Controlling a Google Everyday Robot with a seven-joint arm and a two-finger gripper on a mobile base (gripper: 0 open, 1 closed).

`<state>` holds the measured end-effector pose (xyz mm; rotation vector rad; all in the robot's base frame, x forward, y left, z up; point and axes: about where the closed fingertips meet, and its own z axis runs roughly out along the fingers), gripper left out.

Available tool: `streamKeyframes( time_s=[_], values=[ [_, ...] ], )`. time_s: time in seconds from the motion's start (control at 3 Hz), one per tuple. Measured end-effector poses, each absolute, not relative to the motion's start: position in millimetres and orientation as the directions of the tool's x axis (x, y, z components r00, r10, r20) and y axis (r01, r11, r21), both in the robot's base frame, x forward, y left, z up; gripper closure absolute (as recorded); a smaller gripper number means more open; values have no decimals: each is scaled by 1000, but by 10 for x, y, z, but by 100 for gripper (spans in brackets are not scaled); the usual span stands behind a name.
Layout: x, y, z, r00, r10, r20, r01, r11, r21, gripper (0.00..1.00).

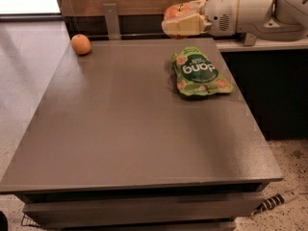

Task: Move apple near orange

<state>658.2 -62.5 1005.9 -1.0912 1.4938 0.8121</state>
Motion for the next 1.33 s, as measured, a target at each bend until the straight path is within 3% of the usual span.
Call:
streamKeyframes(
  time_s=[0.33,0.67,1.33],
  values=[
    [6894,-42,9860,-14,-116,-993,-941,337,-26,100],
    [6894,-42,9860,-14,-116,-993,-941,337,-26,100],
    [7354,648,9438,-92,-293,-952,-928,373,-25,100]
  ],
)
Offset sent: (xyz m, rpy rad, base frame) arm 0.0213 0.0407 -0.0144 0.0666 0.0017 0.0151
